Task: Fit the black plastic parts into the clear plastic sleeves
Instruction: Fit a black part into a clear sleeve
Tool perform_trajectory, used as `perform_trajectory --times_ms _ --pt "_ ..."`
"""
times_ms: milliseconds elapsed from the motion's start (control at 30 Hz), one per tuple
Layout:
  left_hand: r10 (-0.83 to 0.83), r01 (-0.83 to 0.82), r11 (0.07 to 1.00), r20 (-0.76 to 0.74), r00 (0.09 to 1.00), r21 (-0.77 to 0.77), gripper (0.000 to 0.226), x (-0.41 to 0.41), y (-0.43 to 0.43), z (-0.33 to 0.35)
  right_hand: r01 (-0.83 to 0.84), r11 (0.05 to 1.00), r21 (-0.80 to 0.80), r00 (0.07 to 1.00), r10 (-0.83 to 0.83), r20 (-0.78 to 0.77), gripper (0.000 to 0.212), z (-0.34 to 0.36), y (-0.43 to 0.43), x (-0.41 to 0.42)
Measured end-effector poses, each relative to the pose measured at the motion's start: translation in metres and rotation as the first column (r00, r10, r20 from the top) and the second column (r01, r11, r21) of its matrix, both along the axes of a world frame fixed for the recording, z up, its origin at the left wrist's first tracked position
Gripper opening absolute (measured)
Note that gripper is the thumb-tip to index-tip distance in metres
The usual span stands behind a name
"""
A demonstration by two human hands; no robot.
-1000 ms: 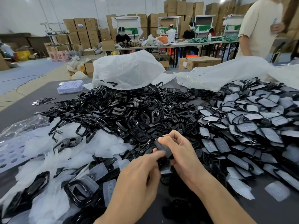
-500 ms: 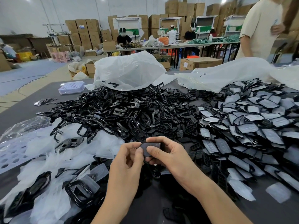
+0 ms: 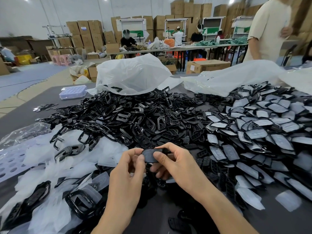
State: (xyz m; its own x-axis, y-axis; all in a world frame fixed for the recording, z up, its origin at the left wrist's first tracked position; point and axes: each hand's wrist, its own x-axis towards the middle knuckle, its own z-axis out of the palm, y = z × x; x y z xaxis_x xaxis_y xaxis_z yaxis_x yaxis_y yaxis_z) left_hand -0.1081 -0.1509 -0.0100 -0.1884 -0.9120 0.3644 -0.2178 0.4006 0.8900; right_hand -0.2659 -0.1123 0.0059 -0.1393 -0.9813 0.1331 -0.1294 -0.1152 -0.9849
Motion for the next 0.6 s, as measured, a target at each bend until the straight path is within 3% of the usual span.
perform_trajectory --times_ms 100,167,233,300,367,433,500,600 --pt "-0.018 0.019 0.999 0.007 1.0 -0.034 0.017 0.0 0.002 -0.003 0.069 0.997 -0.032 0.997 -0.068 0.034 0.007 0.002 -0.003 -0.009" --pt "-0.046 0.049 0.996 0.033 0.998 -0.069 0.024 0.0 0.005 -0.005 0.246 0.967 -0.069 0.96 -0.233 0.158 0.01 0.008 -0.003 -0.026" --pt "-0.07 0.075 0.994 0.07 0.995 -0.085 0.023 -0.001 0.007 -0.005 0.474 0.874 -0.104 0.836 -0.41 0.364 0.016 0.013 0.001 -0.052" --pt "-0.079 0.088 0.992 0.097 0.992 -0.092 0.023 -0.001 0.007 -0.005 0.687 0.711 -0.148 0.659 -0.526 0.538 0.028 0.018 0.011 -0.081" --pt "-0.082 0.094 0.991 0.125 0.989 -0.099 0.023 -0.002 0.008 -0.004 0.82 0.552 -0.152 0.513 -0.59 0.623 0.063 0.02 0.018 -0.101" --pt "-0.096 0.113 0.988 0.154 0.983 -0.107 0.021 -0.002 0.009 -0.004 0.872 0.469 -0.14 0.442 -0.631 0.638 0.085 0.02 0.023 -0.109" --pt "-0.105 0.125 0.987 0.184 0.977 -0.101 0.021 -0.002 0.01 -0.004 0.862 0.483 -0.152 0.473 -0.661 0.583 0.083 0.018 0.021 -0.104" --pt "-0.121 0.149 0.984 0.255 0.959 -0.093 0.023 -0.001 0.011 -0.004 0.749 0.636 -0.186 0.651 -0.653 0.389 0.066 0.014 0.011 -0.083"
